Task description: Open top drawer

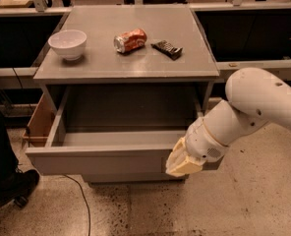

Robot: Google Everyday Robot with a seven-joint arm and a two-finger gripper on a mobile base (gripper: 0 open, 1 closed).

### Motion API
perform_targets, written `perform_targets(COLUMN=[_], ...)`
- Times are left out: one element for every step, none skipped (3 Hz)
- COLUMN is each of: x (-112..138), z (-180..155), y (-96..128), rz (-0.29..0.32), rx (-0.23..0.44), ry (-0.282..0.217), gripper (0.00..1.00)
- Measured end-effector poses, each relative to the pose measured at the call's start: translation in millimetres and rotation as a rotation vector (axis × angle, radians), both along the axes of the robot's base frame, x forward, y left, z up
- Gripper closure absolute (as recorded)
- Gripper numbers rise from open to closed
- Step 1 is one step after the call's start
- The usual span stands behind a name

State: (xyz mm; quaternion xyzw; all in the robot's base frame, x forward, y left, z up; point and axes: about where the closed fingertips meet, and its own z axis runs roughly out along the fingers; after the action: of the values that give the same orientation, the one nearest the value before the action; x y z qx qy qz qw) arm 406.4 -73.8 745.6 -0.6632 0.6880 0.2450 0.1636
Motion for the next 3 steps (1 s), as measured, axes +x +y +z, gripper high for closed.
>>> perform_targets(x=[32, 74, 111], z=[14, 5, -19], y=[-11, -17, -11], rz=[-0.040, -0.099, -0.152], rx=[-0.033, -0.076, -0.105], ry=[-0.074, -0.133, -0.164], gripper=[0.96, 1.00, 1.00])
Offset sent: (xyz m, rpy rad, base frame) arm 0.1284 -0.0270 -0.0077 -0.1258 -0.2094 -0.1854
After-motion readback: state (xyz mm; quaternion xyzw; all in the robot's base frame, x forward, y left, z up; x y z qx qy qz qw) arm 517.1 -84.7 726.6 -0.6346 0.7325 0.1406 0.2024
